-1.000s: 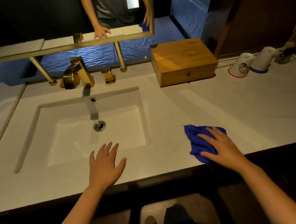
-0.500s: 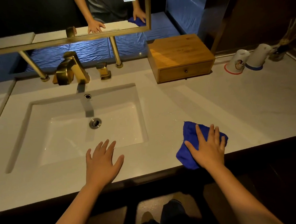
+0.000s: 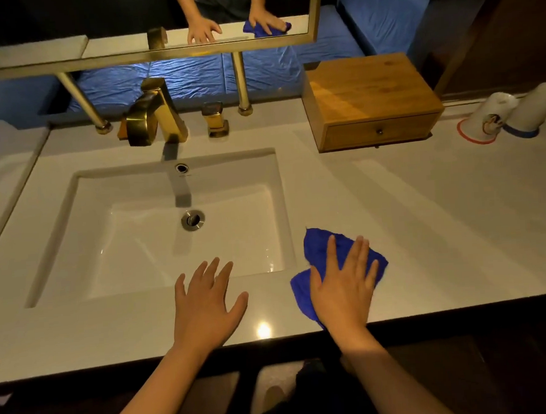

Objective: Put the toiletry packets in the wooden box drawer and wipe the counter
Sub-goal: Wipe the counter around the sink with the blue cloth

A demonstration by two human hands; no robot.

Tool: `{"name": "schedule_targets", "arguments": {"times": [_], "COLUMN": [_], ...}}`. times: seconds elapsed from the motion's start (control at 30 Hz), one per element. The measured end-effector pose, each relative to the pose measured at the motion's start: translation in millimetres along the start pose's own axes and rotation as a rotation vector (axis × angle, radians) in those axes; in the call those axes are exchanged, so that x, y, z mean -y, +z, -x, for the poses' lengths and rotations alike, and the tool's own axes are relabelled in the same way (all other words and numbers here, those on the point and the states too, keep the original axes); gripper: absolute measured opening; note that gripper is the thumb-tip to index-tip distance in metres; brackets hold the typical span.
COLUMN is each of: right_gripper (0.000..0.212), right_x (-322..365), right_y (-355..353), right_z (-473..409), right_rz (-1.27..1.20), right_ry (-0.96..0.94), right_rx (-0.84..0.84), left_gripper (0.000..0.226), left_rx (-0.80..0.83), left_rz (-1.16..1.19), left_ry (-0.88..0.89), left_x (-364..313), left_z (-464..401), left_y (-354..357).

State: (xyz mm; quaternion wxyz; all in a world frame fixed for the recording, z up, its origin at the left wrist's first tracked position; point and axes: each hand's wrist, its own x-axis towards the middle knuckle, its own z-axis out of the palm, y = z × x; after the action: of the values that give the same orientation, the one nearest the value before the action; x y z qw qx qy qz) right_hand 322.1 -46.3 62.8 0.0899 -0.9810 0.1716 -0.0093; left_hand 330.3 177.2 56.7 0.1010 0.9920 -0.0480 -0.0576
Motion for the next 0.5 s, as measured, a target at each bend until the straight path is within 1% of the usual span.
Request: {"name": "schedule_targets", "arguments": {"times": [0.13,0.23,0.4,0.5], "right_gripper": [0.060,0.055,0.047,0.045], "right_x": [26,50,72,83], "right_y": [5,9,15,16], "right_z": [-18,-31,-40,-40], "right_rz": [-0.054,-0.085,-0.104,-0.235], "right_ry": [-0.162,-0.284,-0.404,-0.509], "right_rx": [0.024,0.075,0.141,0.214], "left_gripper": [0.072,0.071,0.070,0.070], "left_rx": [0.008,0.015,0.014,0.021], "left_rz": [-0.004,-0.018,-0.032,-0.026], "left_ry": [-0.010,-0.018,-0.033,-0.033], "left_x": [0,1,1,0], "left_z": [-1,-1,-2,-1], "left_y": [1,2,3,2]}}
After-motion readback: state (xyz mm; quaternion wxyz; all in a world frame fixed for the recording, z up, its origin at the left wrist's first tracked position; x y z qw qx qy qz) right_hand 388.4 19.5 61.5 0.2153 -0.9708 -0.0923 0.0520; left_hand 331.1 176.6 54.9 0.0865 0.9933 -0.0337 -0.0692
